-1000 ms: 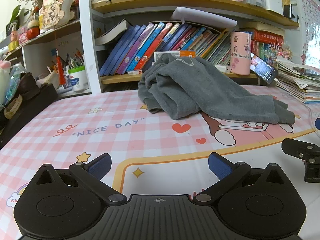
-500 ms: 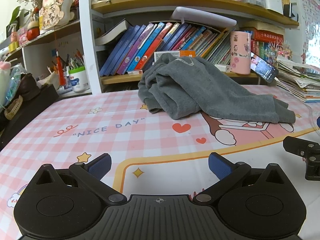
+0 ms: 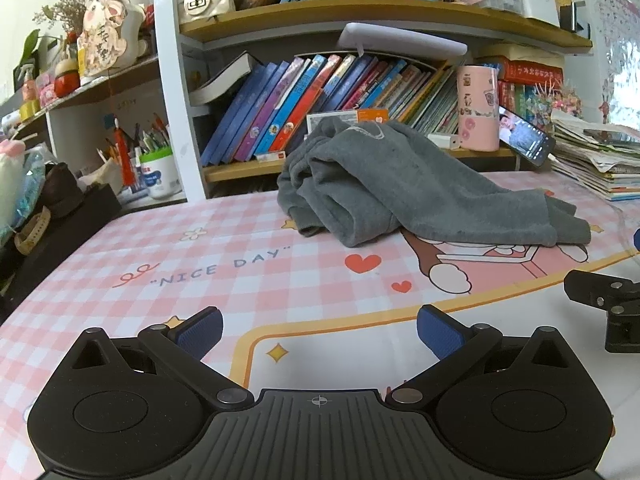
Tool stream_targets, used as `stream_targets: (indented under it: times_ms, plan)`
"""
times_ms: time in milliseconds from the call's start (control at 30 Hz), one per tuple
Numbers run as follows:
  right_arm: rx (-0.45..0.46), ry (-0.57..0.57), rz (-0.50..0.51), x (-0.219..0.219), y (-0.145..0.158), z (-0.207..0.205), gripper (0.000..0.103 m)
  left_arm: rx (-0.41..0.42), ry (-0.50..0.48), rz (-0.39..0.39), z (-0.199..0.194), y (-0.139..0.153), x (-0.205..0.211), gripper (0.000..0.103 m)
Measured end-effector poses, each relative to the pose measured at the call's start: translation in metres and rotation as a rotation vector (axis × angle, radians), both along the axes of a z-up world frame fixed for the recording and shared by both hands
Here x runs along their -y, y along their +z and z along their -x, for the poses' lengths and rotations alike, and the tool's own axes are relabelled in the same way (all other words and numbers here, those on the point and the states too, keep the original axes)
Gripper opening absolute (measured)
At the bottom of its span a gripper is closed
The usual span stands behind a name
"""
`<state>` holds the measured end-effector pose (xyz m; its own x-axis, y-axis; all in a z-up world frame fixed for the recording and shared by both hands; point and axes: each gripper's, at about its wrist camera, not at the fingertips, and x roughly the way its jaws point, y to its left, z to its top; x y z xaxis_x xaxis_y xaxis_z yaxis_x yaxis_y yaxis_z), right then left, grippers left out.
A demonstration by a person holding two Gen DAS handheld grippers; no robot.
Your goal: Fold clothes
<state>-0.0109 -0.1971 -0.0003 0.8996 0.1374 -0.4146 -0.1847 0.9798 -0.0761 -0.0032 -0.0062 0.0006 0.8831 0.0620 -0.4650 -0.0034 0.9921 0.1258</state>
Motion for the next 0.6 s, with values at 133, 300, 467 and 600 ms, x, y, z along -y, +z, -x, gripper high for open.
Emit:
stream_targets:
  times_ms: [133,300,467,600]
  plan:
    - [0.001,-0.015,0.014,-0.0015,0.0001,0.0002,0.103,-0.005,0.013,0.000,-0.0005,-0.0006,-0.0013,0.103]
    - [0.001,-0.009,0.045,-0.0064,-0.0005,0.0000,0.103,-0.008,0.017,0.005,-0.0007,-0.0006,-0.0024,0.103]
    - [-0.009,0.002,0.047,-0.0071,-0.0013,-0.0009,0.103,-0.005,0.003,0.006,0.0003,-0.0001,-0.0014,0.103]
    - [-0.032,-0.010,0.035,-0.0051,-0.0019,-0.0047,0.103,0.000,0.001,0.012,0.0007,0.0006,-0.0023,0.103]
